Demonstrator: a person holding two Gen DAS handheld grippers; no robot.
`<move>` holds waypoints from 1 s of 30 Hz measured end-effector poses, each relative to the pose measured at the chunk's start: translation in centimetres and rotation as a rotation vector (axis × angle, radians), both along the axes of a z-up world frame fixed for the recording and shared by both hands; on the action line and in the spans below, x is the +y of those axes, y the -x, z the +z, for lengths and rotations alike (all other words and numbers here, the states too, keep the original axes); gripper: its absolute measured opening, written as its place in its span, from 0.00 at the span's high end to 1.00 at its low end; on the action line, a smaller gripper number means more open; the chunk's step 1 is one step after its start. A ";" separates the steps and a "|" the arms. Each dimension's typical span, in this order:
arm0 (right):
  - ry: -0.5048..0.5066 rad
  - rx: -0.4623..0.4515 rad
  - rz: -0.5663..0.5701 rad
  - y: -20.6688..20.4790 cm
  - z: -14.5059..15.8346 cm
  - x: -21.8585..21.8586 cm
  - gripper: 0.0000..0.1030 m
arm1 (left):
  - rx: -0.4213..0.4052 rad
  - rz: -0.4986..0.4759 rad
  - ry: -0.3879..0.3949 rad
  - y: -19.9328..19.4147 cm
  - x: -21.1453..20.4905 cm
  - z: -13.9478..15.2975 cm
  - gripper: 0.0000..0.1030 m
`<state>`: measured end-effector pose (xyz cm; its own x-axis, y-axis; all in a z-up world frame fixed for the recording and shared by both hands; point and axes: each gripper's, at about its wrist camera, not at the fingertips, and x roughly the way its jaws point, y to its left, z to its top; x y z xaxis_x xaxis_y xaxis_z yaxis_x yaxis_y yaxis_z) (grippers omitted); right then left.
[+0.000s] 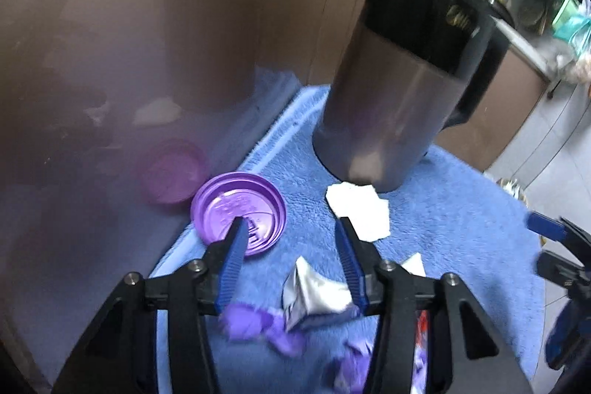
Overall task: Collect trash
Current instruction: 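Grasp the purple lid with the left tool while the right tool grasps the white tissue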
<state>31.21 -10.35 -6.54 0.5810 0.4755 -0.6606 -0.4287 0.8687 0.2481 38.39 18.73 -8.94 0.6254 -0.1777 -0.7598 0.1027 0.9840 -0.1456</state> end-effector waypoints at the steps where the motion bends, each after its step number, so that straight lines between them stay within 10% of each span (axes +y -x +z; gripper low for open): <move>1: -0.004 0.018 0.005 -1.4 -0.8 0.9 0.26 | 0.015 0.002 -0.013 -0.7 -0.3 -0.6 0.60; 12: 0.037 0.174 0.003 -10.8 -7.8 7.1 0.37 | 0.126 0.014 -0.128 -4.7 -1.1 -5.8 0.74; 15: 0.088 0.198 -0.006 -12.0 -9.2 7.9 0.44 | 0.123 -0.022 -0.116 -4.4 -1.7 -6.0 0.92; 19: 0.126 0.174 0.011 -11.7 -9.0 8.2 0.96 | 0.081 -0.043 -0.177 -3.5 -3.0 -5.9 0.94; 30: 0.072 0.055 -0.016 -5.3 -4.1 2.6 0.95 | -0.084 -0.073 -0.035 2.5 -3.2 1.2 0.97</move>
